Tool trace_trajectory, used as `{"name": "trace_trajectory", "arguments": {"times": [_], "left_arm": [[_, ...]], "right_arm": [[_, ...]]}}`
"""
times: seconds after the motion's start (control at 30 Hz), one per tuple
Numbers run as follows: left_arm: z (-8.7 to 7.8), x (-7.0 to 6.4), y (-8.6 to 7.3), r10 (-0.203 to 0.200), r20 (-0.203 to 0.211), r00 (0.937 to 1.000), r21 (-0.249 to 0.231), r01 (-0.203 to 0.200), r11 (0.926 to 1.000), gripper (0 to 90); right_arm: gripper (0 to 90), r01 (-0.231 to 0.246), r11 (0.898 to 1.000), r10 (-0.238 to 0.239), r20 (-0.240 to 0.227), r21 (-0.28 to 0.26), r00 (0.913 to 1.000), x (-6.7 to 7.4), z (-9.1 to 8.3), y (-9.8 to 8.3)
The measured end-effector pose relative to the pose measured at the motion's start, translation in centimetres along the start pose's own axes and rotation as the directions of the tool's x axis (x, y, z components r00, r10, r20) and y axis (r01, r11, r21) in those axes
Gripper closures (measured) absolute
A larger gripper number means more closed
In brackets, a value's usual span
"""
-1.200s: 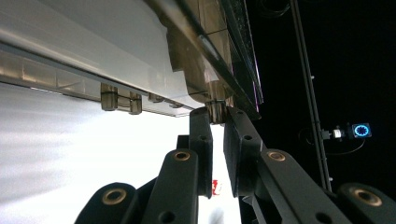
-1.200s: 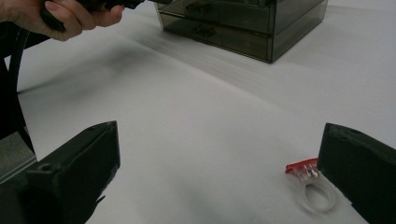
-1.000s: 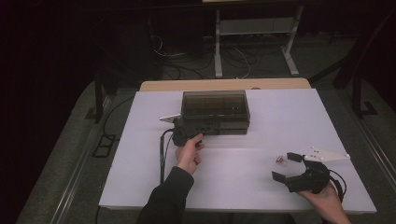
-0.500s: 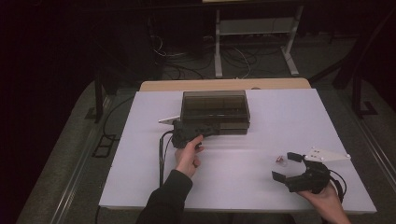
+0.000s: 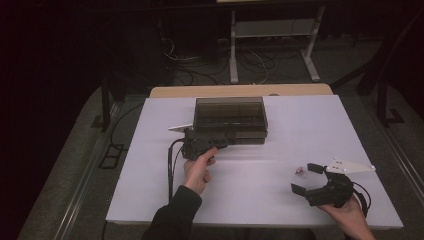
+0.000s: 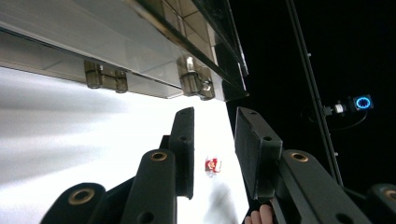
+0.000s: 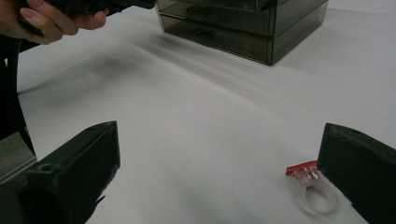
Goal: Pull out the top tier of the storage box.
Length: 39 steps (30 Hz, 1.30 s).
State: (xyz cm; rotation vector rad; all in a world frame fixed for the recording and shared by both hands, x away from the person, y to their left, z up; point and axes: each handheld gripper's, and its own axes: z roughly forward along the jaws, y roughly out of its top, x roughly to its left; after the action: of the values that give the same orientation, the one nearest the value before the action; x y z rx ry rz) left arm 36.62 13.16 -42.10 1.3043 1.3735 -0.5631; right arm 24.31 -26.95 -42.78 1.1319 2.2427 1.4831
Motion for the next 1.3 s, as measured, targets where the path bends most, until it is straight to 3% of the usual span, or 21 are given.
{"name": "trace_trajectory", "arguments": {"times": [0.27, 0.47, 0.67, 0.93, 1.03, 1.2, 1.3], "left_arm": [[-0.4, -1.0, 0.2, 0.093, -0.046, 0.9946, 0.032, -0.092, 0.9953, 64.6], [-0.6, -1.3, 0.2, 0.123, -0.056, 0.9908, 0.044, -0.12, 0.9917, 61.7], [-0.9, -2.2, 0.5, 0.199, -0.1, 0.9749, 0.073, -0.192, 0.9785, 59.8], [-1.2, -3.8, 0.8, 0.299, -0.151, 0.9424, 0.099, -0.286, 0.9531, 55.8], [-1.2, -4.4, 1.0, 0.353, -0.175, 0.919, 0.128, -0.335, 0.9337, 54.0], [-1.2, -5.7, 1.3, 0.44, -0.213, 0.8724, 0.163, -0.412, 0.8964, 52.2], [-1.2, -6.3, 1.6, 0.472, -0.22, 0.8538, 0.176, -0.441, 0.8801, 51.6]], "right_arm": [[0.0, 0.001, 1.0, -0.001, 0.0, 0.001, 1.0, 0.0, 0.0, 0.0], [0.0, 0.0, 1.0, 0.0, 0.002, 0.001, 1.0, 0.0, 0.0, 0.0], [0.0, 0.0, 1.0, 0.0, 0.001, 0.0, 1.0, 0.0, 0.0, 0.0], [0.0, 0.0, 1.0, 0.0, 0.002, 0.0, 1.0, 0.0, 0.0, 0.0], [0.0, 0.002, 1.0, -0.002, 0.002, 0.0, 1.0, 0.0, 0.0, 0.0], [0.0, 0.0, 1.0, 0.0, 0.001, 0.0, 1.0, 0.0, 0.0, 0.0], [0.0, 0.002, 1.0, -0.002, 0.001, 0.001, 1.0, 0.0, 0.0, 0.0]]}}
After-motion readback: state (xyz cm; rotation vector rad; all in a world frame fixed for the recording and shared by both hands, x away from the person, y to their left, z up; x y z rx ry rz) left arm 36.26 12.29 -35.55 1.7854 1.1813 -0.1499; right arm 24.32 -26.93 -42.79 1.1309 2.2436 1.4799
